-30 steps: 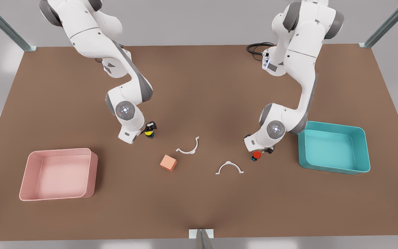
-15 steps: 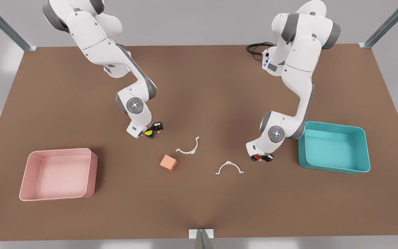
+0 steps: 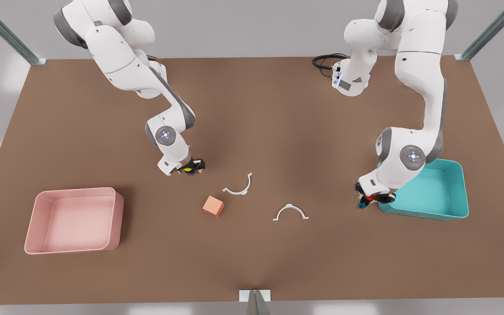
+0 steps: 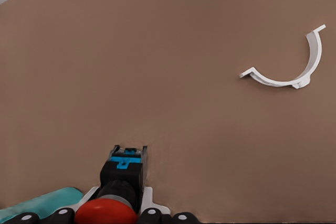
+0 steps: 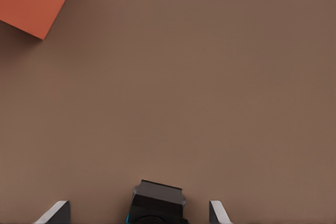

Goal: Place the red button in the blue storage box with the left arm, and place the yellow button in the pink storage box with the right arm

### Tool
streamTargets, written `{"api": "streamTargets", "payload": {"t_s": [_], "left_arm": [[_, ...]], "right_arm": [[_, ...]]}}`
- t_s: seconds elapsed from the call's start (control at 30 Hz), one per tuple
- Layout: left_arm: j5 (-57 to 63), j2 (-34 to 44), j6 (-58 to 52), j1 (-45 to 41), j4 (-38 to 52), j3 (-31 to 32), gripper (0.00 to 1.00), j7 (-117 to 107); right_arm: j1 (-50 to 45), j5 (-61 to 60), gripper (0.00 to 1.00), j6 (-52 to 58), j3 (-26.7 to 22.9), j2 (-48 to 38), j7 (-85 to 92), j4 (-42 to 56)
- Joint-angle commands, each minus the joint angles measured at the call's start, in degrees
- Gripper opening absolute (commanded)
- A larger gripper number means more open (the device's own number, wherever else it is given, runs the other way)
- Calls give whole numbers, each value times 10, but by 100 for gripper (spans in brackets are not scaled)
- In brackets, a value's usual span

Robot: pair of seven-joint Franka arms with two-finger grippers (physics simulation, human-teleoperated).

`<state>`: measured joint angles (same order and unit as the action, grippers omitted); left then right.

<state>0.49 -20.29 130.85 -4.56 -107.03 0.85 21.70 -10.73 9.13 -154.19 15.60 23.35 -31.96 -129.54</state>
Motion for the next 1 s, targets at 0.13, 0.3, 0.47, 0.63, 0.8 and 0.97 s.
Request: {"api": "streamTargets", "payload": {"t_s": [0.13, 0.3, 0.47, 0.63, 0.8, 0.97], "left_arm": [[29, 58, -101, 86, -85, -23, 50, 352], [36, 10, -40, 131, -92, -27, 95, 397], [33, 14, -89, 126, -66, -29, 100, 313], [-22, 21, -316, 54, 225, -24, 100, -181], [-55, 130, -346, 54, 234, -27, 100, -209], [-55, 127, -346, 56, 234, -27, 100, -206]], "right_arm": [[1, -1, 90, -10, 0, 1, -37, -12], [-1, -1, 62, -10, 0, 2, -37, -16], [0, 15, 46, -9, 0, 1, -36, -16], [2, 16, 46, 57, 0, -44, -32, 30], [71, 16, 46, 121, -3, -60, 94, 82], [138, 16, 46, 204, -7, -58, 215, 154]]}}
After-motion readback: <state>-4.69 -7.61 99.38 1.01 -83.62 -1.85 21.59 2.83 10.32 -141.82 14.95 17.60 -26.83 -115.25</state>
